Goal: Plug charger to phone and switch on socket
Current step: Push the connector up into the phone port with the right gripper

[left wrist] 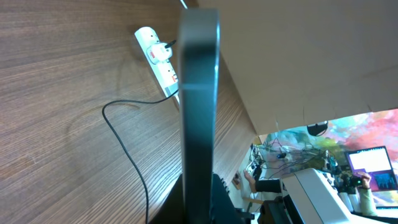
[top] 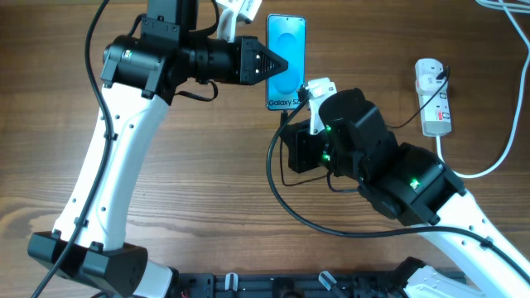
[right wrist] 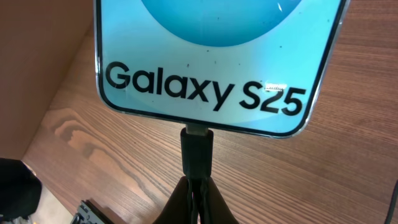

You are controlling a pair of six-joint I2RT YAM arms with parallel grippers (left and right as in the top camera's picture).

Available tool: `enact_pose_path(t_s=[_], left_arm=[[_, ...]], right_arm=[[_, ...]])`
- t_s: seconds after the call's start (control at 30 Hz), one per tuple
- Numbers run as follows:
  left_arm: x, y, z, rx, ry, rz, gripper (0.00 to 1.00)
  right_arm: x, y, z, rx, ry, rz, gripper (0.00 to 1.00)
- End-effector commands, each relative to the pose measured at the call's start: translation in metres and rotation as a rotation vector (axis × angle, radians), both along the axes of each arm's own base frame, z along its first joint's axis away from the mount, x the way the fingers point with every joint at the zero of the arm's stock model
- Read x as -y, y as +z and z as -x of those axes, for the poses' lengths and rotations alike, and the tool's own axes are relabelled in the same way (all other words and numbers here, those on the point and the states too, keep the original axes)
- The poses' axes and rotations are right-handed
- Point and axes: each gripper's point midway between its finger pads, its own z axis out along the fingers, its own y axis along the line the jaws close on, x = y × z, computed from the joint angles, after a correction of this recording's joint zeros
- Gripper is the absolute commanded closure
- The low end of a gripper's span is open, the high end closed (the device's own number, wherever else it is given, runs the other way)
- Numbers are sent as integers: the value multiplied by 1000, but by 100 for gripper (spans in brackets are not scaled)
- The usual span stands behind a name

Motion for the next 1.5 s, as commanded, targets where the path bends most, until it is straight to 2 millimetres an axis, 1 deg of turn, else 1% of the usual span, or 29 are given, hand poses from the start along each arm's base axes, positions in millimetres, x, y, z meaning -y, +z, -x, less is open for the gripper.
enact_pose_path(t_s=[0.0, 0.17, 0.6, 0.9, 1.13, 1.33, 1.47], left_arm=[[1, 6, 7, 18, -42, 25, 96], [1, 6, 7, 17, -42, 25, 96], [1, 5, 8, 9, -42, 23, 96], [1, 5, 8, 9, -42, 23, 96], [0, 4, 9, -5, -40, 22, 96], [3, 9, 16, -28, -71, 57, 96], [3, 7, 19, -52, -73, 55, 96]], right_arm=[[6, 22, -8, 63, -53, -24, 96], [8, 31, -10, 82, -64, -28, 96], [12, 32, -13, 96, -89, -19, 96], [9, 46, -16, 127, -90, -48, 96], [10, 50, -20, 146, -104, -51, 96], [10, 55, -24, 174, -119, -62, 96], [14, 57, -29, 191, -146, -53, 96]])
